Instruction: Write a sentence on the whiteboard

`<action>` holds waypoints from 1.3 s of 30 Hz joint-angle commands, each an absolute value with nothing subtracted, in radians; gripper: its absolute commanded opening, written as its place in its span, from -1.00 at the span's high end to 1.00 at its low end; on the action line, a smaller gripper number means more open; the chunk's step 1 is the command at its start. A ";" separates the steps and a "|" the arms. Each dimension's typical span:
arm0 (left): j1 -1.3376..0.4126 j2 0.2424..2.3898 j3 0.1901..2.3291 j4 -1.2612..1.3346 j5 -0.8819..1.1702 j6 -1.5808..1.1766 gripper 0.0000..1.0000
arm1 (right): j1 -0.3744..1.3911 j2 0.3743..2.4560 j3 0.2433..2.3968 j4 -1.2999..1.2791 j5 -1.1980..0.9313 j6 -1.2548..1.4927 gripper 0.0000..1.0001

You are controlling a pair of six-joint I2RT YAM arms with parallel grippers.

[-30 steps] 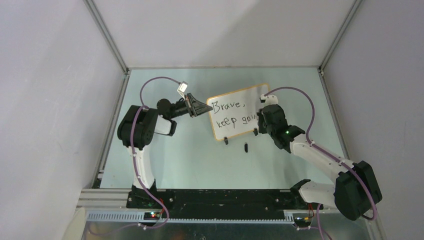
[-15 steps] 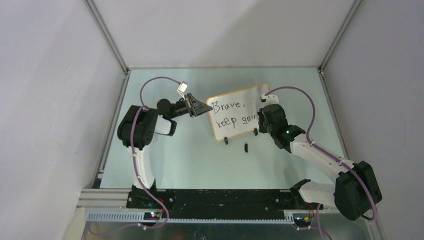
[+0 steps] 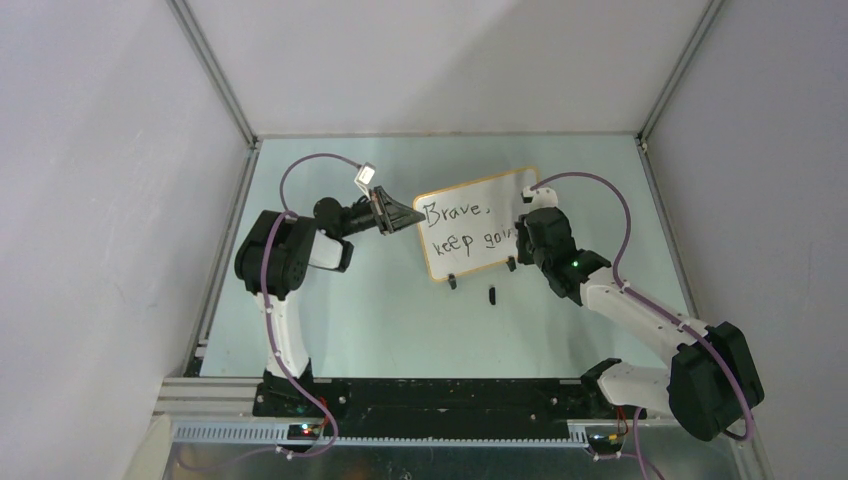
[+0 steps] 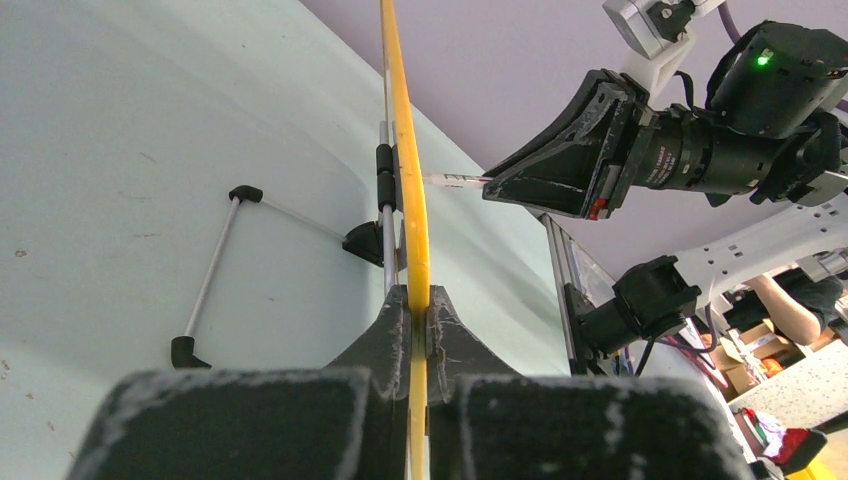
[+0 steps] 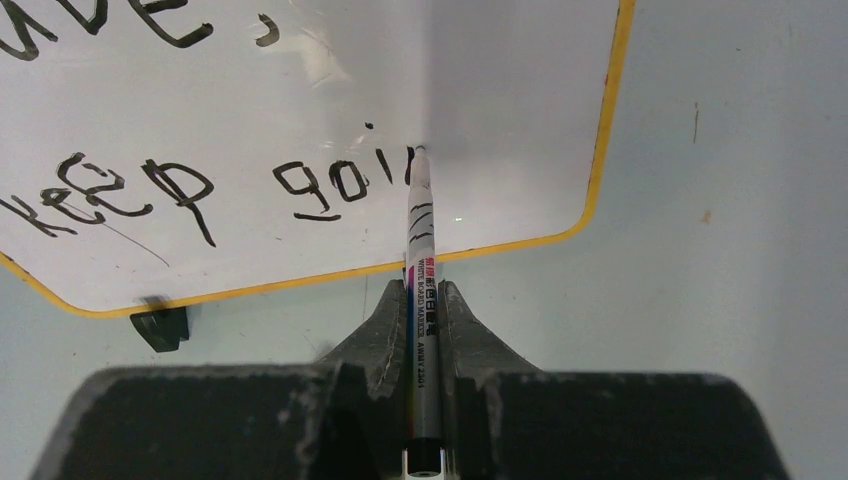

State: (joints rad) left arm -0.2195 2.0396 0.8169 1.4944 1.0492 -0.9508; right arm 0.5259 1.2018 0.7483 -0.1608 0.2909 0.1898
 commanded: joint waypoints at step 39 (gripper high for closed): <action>-0.232 2.011 0.799 1.527 1.122 -0.928 1.00 | 0.521 1.168 0.769 -0.219 0.353 0.218 1.00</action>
State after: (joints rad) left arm -0.2195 2.0392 0.8169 1.4944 1.0496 -0.9504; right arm 0.5152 1.2106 0.7486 -0.2260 0.3099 0.2089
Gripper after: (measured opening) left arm 0.024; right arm 0.121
